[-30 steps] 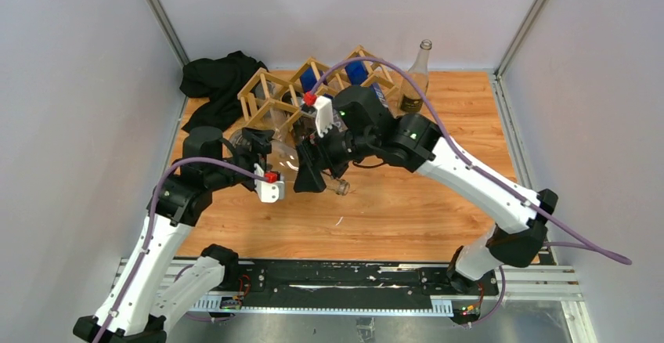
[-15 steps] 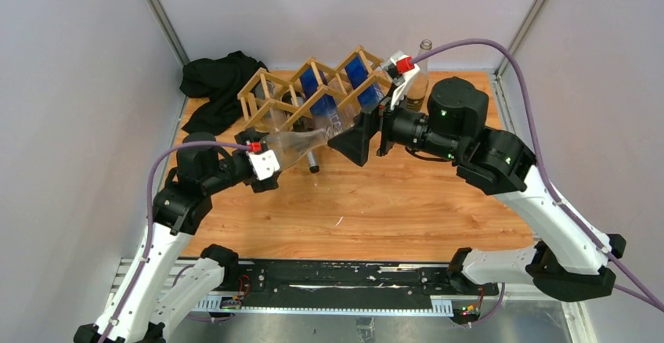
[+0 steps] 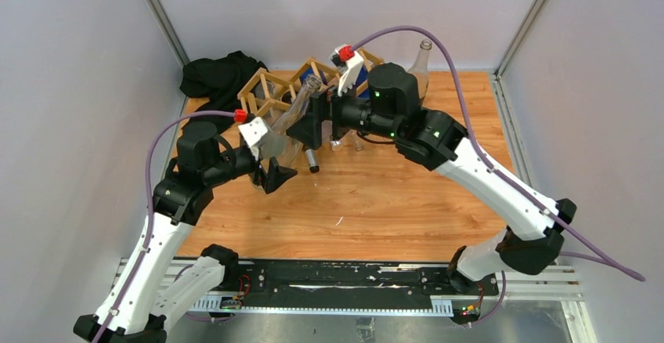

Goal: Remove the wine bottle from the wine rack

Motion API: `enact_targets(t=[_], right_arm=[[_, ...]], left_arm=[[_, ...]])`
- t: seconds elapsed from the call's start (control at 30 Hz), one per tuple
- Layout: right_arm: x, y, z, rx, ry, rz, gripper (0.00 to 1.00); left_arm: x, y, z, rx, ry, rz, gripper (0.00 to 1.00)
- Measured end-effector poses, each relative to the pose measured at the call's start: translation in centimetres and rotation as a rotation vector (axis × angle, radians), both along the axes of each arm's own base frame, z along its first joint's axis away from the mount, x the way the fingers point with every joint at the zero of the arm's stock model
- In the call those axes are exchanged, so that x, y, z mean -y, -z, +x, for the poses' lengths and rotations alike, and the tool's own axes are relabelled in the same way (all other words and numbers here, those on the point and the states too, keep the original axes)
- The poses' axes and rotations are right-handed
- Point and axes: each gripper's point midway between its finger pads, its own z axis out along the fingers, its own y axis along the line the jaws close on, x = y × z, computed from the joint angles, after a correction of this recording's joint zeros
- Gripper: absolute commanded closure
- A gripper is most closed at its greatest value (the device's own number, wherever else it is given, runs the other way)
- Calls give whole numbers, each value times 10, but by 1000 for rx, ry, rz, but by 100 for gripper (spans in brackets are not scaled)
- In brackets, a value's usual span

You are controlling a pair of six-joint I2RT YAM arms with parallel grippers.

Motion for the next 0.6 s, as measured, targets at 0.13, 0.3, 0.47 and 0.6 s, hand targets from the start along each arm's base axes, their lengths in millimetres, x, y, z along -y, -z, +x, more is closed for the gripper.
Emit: enact_targets(t=[0.13,0.3,0.47,0.6], right_arm=[[-19,1,12,-4,-4,7,7],[-31,-1,20,-5,-2,23,36],[-38,3,23,-18,-7,26,83],[-38,4,23,-19,-6,23,100]], left_arm=[[5,1,-6,-61,16,-40,100],[8,0,-10,-87,30,-59,100],[8,4,-12,-118,26,-59,92],[8,6,-13,-127,26,-57,23]])
